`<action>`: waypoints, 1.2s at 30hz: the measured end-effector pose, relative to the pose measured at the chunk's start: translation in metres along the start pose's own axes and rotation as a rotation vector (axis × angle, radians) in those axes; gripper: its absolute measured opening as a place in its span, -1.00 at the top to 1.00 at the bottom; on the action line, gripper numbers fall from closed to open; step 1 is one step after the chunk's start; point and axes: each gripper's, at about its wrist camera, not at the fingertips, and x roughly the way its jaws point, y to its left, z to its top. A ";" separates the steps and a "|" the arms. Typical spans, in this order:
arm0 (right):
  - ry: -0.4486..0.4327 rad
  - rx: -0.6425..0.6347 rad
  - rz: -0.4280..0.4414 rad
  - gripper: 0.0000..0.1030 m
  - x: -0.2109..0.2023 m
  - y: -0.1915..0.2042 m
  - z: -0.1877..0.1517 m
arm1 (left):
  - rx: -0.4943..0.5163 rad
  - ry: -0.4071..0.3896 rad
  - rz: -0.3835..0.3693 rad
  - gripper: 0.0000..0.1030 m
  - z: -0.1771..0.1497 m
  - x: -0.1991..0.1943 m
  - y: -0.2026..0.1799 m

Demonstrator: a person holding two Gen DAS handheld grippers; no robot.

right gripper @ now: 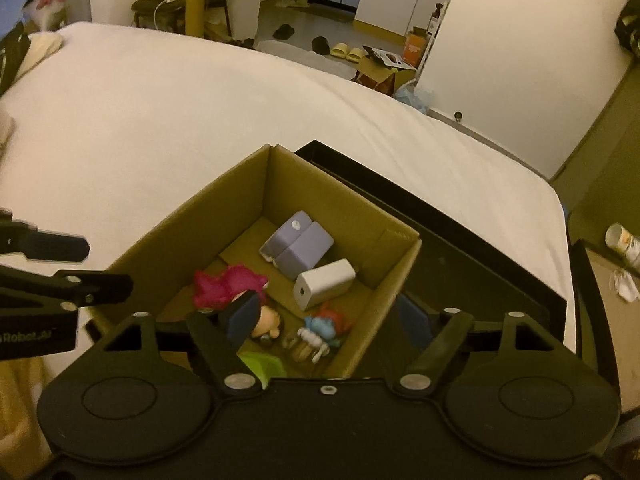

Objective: Organize rigid objects

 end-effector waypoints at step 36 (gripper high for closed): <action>-0.114 0.385 0.006 -1.00 -0.139 -0.071 -0.074 | 0.181 -0.134 -0.050 -1.00 0.004 -0.112 -0.047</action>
